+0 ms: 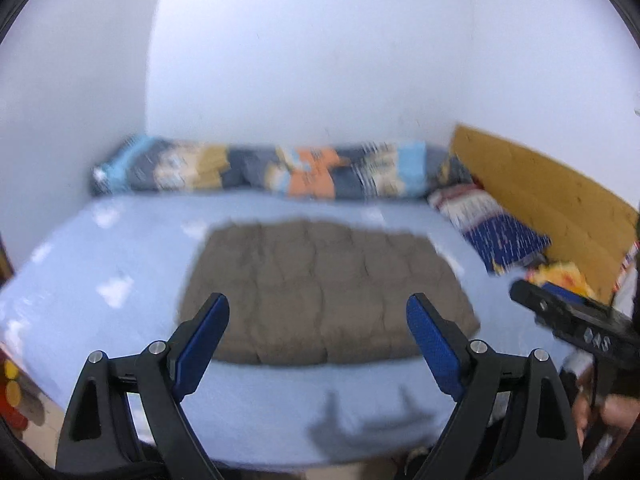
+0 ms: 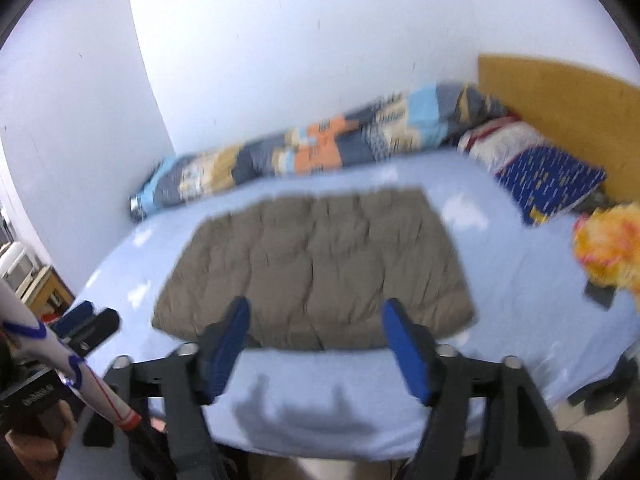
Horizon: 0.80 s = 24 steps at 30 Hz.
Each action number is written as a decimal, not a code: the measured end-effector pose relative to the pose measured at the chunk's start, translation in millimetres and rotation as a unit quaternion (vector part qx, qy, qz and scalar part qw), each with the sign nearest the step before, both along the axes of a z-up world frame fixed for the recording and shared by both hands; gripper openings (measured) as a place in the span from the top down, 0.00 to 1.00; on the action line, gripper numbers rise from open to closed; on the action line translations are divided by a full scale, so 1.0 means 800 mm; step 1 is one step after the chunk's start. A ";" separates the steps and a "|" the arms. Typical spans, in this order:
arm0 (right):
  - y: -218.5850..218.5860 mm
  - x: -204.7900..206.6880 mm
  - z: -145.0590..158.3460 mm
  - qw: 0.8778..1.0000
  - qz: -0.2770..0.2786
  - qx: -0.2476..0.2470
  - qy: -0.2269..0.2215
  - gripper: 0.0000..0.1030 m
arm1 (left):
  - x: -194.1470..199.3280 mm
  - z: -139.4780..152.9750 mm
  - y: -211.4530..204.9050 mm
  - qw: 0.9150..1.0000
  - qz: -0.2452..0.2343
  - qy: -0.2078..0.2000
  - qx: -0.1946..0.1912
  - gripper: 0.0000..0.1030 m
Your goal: Fold large clothes
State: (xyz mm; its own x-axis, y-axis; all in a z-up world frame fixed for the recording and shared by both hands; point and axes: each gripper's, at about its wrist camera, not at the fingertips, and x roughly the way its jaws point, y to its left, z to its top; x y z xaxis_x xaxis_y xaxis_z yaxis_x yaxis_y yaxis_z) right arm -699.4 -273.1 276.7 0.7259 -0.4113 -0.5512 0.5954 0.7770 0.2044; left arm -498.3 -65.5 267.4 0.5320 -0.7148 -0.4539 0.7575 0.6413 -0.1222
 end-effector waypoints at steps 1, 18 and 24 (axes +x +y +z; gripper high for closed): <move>0.007 -0.004 0.016 1.000 0.003 -0.012 -0.009 0.17 | -0.003 0.013 0.007 1.000 0.011 -0.009 -0.008 0.08; 0.090 0.030 0.009 0.995 0.021 -0.095 0.018 0.01 | 0.023 -0.016 0.003 0.991 0.095 -0.032 0.090 0.04; 0.099 0.044 0.001 0.994 0.040 -0.103 0.021 0.01 | 0.031 -0.028 0.000 0.984 0.119 -0.047 0.121 0.04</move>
State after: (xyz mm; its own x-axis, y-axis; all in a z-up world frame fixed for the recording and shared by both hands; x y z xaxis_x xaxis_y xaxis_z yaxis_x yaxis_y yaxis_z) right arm -663.8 -193.9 277.2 0.7397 -0.4595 -0.4917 0.5339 0.8454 0.0131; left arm -473.2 -65.8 245.0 0.7187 -0.4419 -0.5368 0.5834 0.8033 0.1197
